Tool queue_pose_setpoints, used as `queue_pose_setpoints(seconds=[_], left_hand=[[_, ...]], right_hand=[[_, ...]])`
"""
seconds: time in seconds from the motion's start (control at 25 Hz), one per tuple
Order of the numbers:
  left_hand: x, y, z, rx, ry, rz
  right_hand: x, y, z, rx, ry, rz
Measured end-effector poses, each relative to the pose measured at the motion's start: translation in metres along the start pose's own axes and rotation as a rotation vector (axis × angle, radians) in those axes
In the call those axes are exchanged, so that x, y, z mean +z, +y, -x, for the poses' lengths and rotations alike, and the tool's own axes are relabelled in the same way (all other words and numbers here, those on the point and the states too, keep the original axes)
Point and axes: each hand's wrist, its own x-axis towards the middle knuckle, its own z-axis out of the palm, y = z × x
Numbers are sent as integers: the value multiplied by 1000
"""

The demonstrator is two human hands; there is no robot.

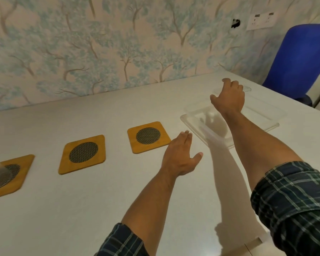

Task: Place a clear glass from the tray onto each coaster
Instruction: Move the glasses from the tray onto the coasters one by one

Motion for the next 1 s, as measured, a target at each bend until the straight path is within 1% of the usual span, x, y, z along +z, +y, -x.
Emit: queue_pose_setpoints(seconds=[0.08,0.16,0.28,0.4,0.6,0.76,0.88,1.0], left_hand=[[4,-3,-6,11,-79,-58],[4,-4,-8,13,-122,-118],[5,-4,-9,11,-136,-143],[5,-6,-9,8,-132,-132],[6,-6,-10,14,-136,-120],[4,-6,-10,4,-152,-130],[2,-5,-9,5,-161,-128],[1,-4,-8,9,-163,-130]], right_hand=[[1,6,-13,11,-34,11],[3,8,-23,10,-98,35],[11,11,-32,18,-227,75],[25,13,-32,84,-297,18],[39,11,-25,125,-264,-61],[38,11,-22,109,-265,-67],[38,13,-15,59,-252,-44],[35,11,-5,-29,-224,5]])
